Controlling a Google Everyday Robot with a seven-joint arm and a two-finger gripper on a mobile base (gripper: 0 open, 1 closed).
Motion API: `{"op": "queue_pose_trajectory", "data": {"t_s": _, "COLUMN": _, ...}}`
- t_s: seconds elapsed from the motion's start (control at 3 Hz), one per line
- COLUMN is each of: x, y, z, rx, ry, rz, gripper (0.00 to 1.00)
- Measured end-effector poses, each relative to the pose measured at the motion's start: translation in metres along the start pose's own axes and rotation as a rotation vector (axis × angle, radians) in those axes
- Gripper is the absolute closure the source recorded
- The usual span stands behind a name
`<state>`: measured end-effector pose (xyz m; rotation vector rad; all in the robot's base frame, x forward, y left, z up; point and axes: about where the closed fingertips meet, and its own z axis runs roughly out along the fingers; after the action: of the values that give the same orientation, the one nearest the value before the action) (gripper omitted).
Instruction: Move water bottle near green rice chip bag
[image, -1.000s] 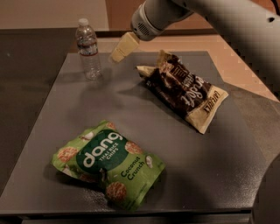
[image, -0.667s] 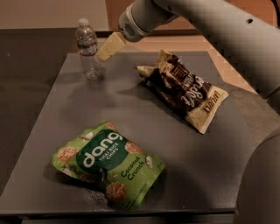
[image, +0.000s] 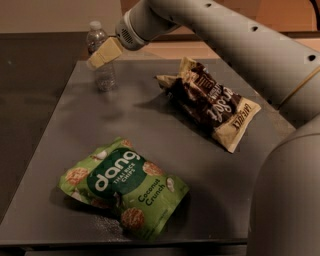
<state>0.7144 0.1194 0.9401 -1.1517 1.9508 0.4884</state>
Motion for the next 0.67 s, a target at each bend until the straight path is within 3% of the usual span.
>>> {"op": "queue_pose_trajectory", "data": {"t_s": 0.33, "x": -0.0074, "y": 0.0022, "z": 0.0145, "rx": 0.0, "ry": -0.015, "rz": 0.022, "gripper": 0.0}}
{"op": "queue_pose_trajectory", "data": {"t_s": 0.67, "x": -0.0095, "y": -0.0013, "z": 0.0227, "rx": 0.003, "ry": -0.02, "rz": 0.047, "gripper": 0.18}}
